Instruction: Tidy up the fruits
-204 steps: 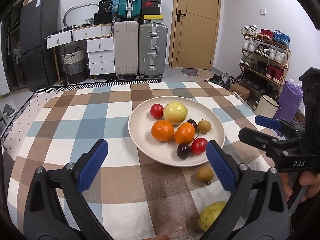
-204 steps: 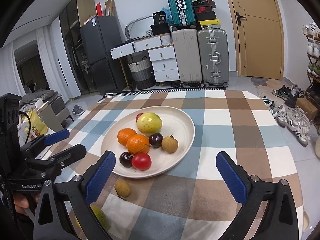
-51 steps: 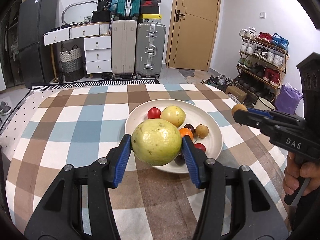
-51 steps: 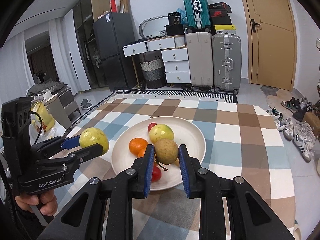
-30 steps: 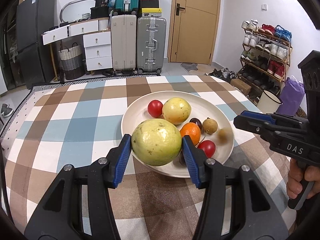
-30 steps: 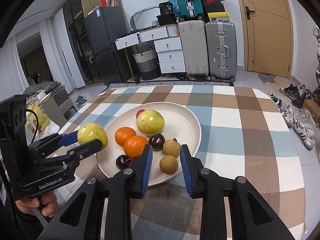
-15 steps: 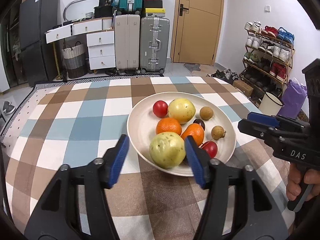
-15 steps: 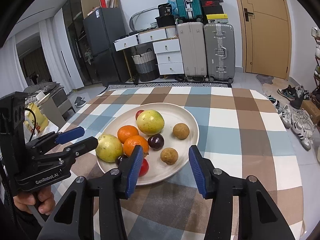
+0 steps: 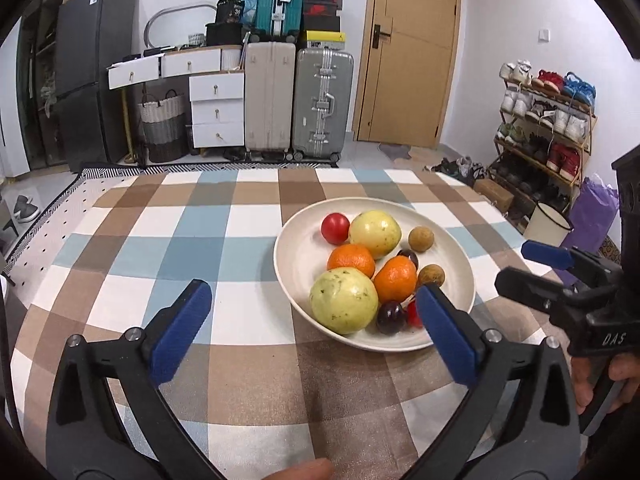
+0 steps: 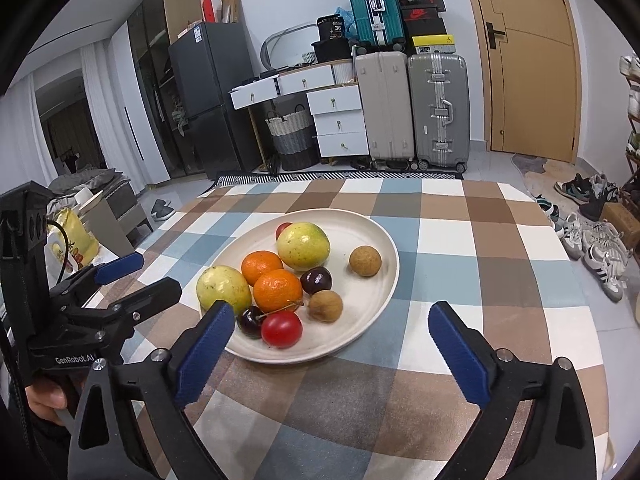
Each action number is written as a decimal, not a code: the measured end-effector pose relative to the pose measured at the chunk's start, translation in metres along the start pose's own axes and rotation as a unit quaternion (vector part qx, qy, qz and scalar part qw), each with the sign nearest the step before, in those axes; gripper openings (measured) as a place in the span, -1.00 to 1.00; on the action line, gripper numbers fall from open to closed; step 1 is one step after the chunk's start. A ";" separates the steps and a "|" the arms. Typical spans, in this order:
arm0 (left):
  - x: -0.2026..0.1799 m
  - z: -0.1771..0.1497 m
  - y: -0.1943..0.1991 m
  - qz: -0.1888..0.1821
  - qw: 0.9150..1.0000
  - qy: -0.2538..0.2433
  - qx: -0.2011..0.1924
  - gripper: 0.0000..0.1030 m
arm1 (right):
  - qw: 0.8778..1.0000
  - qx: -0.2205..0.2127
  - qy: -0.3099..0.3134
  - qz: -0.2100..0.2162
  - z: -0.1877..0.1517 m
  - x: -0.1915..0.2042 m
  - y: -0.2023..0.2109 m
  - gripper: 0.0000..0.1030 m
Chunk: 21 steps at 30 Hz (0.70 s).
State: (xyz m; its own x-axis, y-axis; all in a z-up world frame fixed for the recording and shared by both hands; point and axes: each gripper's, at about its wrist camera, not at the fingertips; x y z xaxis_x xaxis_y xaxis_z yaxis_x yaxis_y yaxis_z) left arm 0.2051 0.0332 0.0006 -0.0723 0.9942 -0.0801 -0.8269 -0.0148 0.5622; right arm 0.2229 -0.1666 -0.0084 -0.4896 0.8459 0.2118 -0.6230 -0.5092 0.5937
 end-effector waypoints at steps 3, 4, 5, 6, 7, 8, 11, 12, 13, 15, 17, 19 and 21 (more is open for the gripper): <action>0.001 0.000 0.004 -0.001 1.000 0.005 -0.008 0.98 | 1.000 -0.006 0.007 0.003 -0.004 0.003 0.004 0.99; 0.001 0.000 0.005 -0.002 1.000 0.005 -0.009 0.98 | 1.000 -0.007 0.009 0.003 -0.005 0.003 0.005 0.99; 0.001 -0.001 0.006 -0.002 1.000 0.005 -0.009 0.98 | 1.000 -0.009 0.012 0.002 -0.007 0.005 0.007 0.99; 0.001 -0.001 0.007 -0.002 1.000 0.004 -0.011 0.98 | 1.000 -0.011 0.013 0.001 -0.008 0.005 0.008 0.99; 0.000 -0.002 0.009 -0.001 1.000 0.003 -0.013 0.98 | 1.000 -0.015 0.016 0.001 -0.010 0.006 0.010 0.99; 0.000 -0.003 0.011 0.000 1.000 0.002 -0.016 0.98 | 1.000 -0.018 0.017 0.002 -0.012 0.007 0.012 0.99; -0.002 -0.005 0.018 -0.003 1.000 -0.001 -0.028 0.98 | 0.999 -0.025 0.021 0.005 -0.016 0.009 0.018 0.99; -0.003 -0.005 0.020 -0.004 0.999 -0.001 -0.034 0.98 | 0.999 -0.030 0.022 0.005 -0.018 0.010 0.020 0.99; -0.004 -0.006 0.023 -0.004 0.999 -0.001 -0.037 0.98 | 0.999 -0.033 0.023 0.005 -0.020 0.010 0.022 0.99; -0.005 -0.008 0.027 -0.006 0.999 -0.003 -0.042 0.98 | 0.999 -0.037 0.026 0.006 -0.023 0.011 0.025 0.99; -0.007 -0.012 0.031 -0.011 0.999 -0.003 -0.041 0.98 | 0.999 -0.042 0.028 0.005 -0.026 0.011 0.029 0.99; -0.008 -0.017 0.035 -0.011 0.999 -0.006 -0.038 0.98 | 0.998 -0.046 0.031 0.004 -0.028 0.012 0.033 0.99; -0.008 -0.021 0.039 -0.011 0.999 -0.006 -0.037 0.98 | 0.998 -0.053 0.037 0.001 -0.030 0.013 0.037 0.99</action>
State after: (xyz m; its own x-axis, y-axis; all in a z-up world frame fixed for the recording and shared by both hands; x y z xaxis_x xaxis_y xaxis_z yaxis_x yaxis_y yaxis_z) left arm 0.1615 0.0228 0.0055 -0.0481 0.9955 -0.0816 -0.8674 -0.0011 0.4976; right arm 0.1746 -0.1791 -0.0067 -0.5310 0.8334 0.1530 -0.6819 -0.5275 0.5068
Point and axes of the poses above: each gripper's, at about its wrist camera, not at the fingertips, and y roughly against the way its jaws point, x to its left, z to its top, and after that the axes turned 2 degrees about z, right-handed
